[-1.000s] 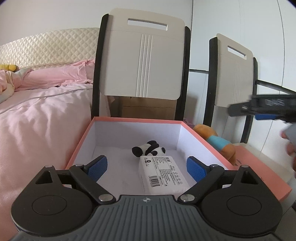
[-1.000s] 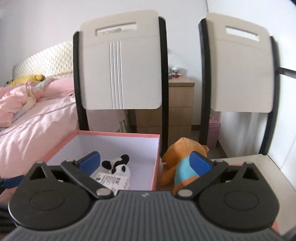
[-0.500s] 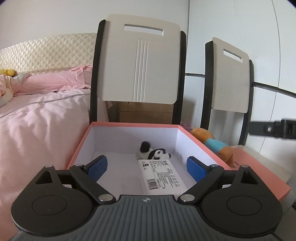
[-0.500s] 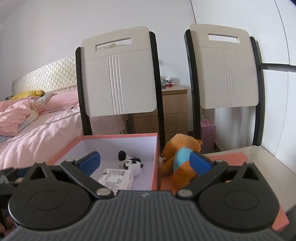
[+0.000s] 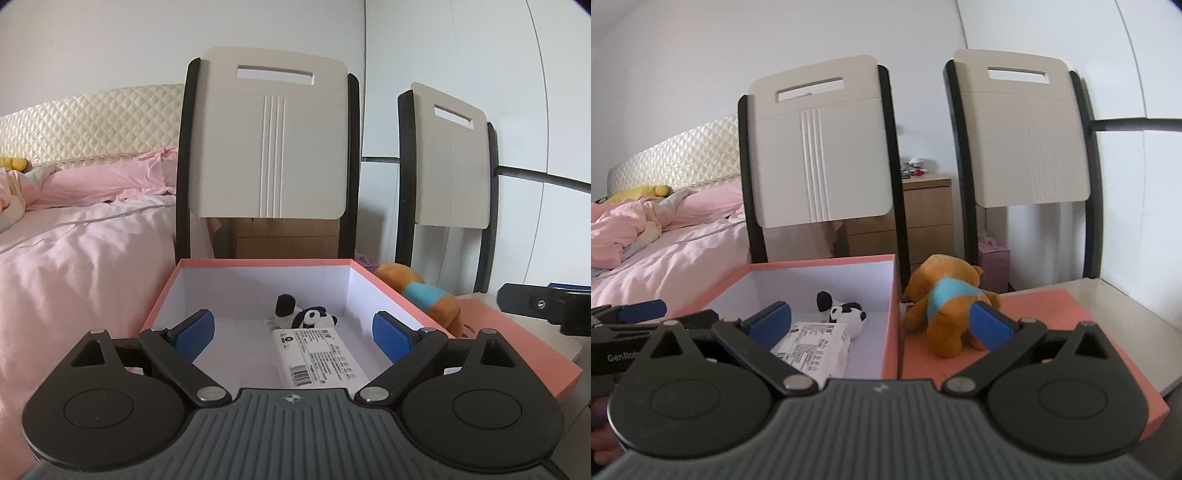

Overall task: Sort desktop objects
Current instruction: 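Move the right gripper to the brown teddy bear and close on it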

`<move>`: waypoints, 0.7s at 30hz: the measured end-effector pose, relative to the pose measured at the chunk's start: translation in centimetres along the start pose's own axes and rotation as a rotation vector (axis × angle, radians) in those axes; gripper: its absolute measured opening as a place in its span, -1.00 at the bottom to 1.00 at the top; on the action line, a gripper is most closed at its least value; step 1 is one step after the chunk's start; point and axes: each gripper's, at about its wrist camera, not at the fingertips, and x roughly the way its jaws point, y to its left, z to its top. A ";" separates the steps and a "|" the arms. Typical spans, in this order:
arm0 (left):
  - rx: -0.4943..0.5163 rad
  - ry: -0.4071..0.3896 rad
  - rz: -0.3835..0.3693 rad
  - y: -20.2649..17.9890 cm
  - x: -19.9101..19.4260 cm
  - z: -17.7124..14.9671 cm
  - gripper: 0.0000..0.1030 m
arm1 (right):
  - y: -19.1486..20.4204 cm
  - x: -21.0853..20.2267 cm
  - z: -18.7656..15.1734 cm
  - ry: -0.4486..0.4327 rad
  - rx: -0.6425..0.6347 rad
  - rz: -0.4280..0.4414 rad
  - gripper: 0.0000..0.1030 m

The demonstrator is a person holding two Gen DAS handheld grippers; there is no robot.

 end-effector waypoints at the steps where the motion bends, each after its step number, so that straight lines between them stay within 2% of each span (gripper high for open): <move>1: 0.000 0.001 0.000 0.0 0.0 0.0 0.83 | -0.1 -0.1 -0.1 -0.001 0.002 -0.003 1.00; 9: 0.012 -0.004 0.001 -0.2 -0.1 -0.1 0.83 | -0.5 0.3 0.6 -0.013 -0.008 -0.009 1.00; 14: 0.037 -0.032 -0.009 -0.6 -0.6 -0.1 0.83 | -2.1 2.8 1.7 0.012 0.004 -0.018 1.00; 21: 0.029 -0.006 -0.008 -0.4 -0.2 -0.2 0.83 | -5.1 7.5 3.5 0.064 0.006 -0.059 1.00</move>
